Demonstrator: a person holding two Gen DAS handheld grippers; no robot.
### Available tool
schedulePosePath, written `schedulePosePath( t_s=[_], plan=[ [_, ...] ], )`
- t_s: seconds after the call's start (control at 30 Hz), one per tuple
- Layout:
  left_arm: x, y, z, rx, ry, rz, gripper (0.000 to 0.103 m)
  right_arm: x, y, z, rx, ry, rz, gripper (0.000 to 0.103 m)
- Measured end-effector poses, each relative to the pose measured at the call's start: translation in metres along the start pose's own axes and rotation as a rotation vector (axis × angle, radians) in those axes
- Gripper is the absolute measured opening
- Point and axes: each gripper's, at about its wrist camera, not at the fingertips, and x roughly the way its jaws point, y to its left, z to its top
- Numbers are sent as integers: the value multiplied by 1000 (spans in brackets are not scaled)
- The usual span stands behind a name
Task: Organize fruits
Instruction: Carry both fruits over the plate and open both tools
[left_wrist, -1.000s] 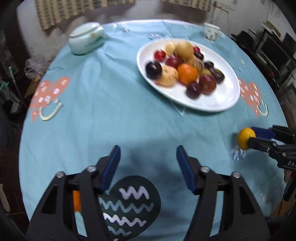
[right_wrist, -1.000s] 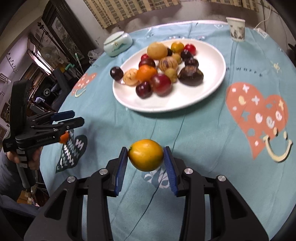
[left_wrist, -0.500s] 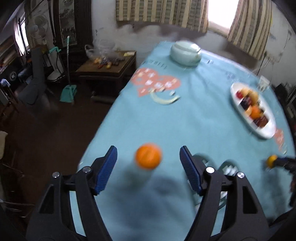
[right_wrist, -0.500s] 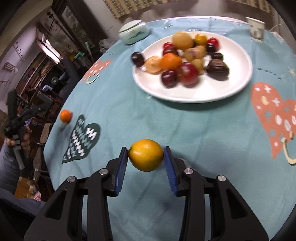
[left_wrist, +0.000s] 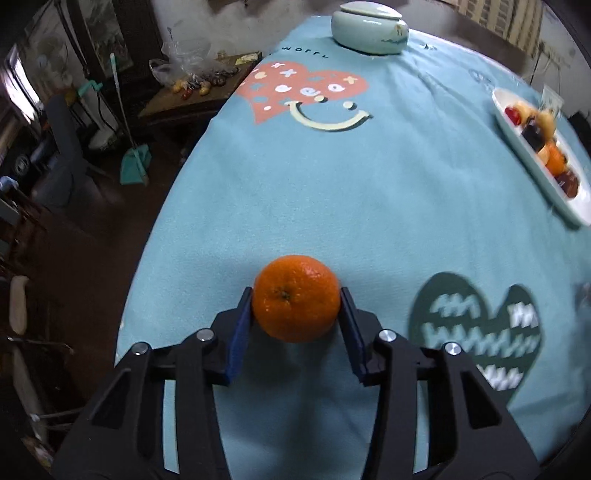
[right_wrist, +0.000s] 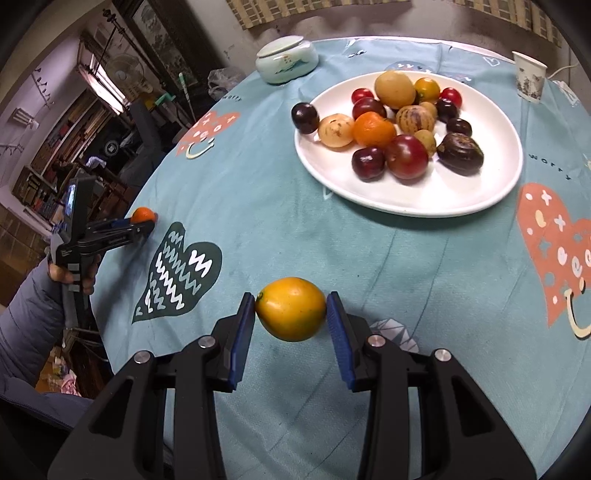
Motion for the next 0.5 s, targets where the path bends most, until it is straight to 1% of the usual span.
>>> schedulePosePath(
  t_s=[0.07, 0.1, 0.17, 0.2, 0.27, 0.3, 0.33, 0.4, 0.47, 0.5],
  plan=[
    [-17, -13, 8, 35, -45, -23, 45, -3, -2, -2, 10, -11, -5, 40],
    [-28, -23, 13, 48, -72, -56, 45, -4, -4, -2, 15, -16, -7, 40],
    [-56, -55, 31, 78, -136, -171, 45, -7, -7, -1, 26, -34, -9, 40],
    [-64, -70, 39, 99, -158, -207, 45, -10, -9, 0, 30, -51, -17, 40],
    [-85, -114, 57, 164, -210, -290, 45, -17, -15, 5, 38, -77, -29, 40],
    [-90, -129, 64, 182, -221, -319, 45, -24, -19, 9, 40, -102, -40, 40],
    [-97, -151, 77, 202, -234, -369, 45, -30, -22, 14, 41, -126, -49, 40],
    [-106, -177, 88, 224, -248, -417, 45, -51, -33, 25, 51, -194, -66, 40],
    [-110, -206, 104, 254, -260, -422, 46, -69, -42, 35, 56, -252, -85, 40],
    [-109, -221, 110, 271, -253, -428, 46, -77, -46, 39, 58, -277, -94, 40]
  ],
)
